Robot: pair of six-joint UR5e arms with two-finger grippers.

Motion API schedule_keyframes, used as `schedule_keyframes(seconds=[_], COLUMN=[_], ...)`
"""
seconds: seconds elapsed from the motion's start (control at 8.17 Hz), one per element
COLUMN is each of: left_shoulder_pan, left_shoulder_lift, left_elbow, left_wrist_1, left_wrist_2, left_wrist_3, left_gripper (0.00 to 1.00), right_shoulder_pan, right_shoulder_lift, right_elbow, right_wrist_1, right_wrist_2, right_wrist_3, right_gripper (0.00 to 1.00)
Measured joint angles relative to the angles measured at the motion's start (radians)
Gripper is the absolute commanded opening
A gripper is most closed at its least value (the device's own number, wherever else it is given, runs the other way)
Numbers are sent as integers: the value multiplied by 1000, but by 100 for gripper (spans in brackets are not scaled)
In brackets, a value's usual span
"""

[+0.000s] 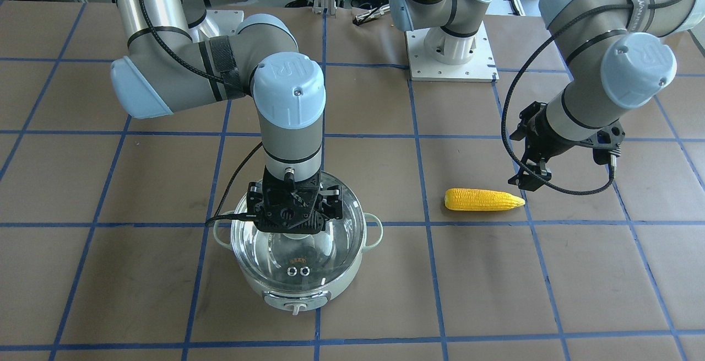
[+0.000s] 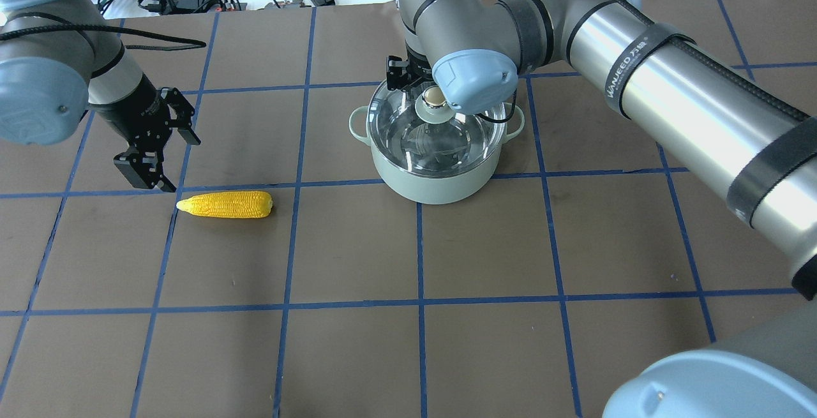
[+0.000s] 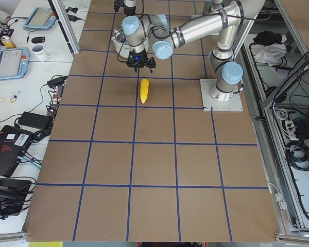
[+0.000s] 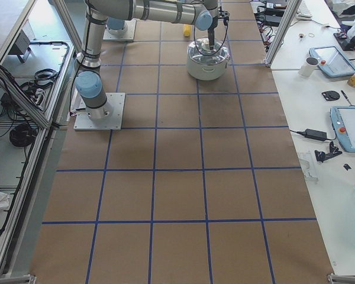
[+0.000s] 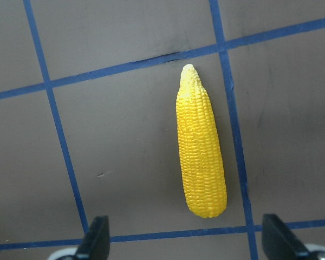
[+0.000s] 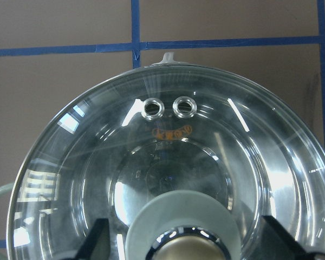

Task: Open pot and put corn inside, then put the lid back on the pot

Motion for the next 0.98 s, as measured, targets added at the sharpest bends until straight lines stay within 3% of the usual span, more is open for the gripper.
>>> schedule_keyframes(seconds=[0.12,0.24,0.37,0.61,0.98], left_shoulder_pan=[1,1,2,2,1], left_shoulder_lift=[-9,-33,-63,-124,-207], left_elbow=[-38,-77,-111,-144,-153], left_wrist_1=[78,171,243,298,306], left_wrist_2=[-22,-39,-46,-46,-40], left_wrist_3=[-48,-76,-90,-106,-154], left_gripper=[100,100,100,100,100], right_shoulder_pan=[0,0,0,-1,-2], right_shoulder_lift=[0,0,0,-1,-7], right_elbow=[3,4,5,4,3], right_wrist_1=[-2,-2,-2,-2,0], right_wrist_2=[1,3,3,5,6], right_wrist_3=[2,3,3,-2,-11], right_gripper=[71,45,33,26,25])
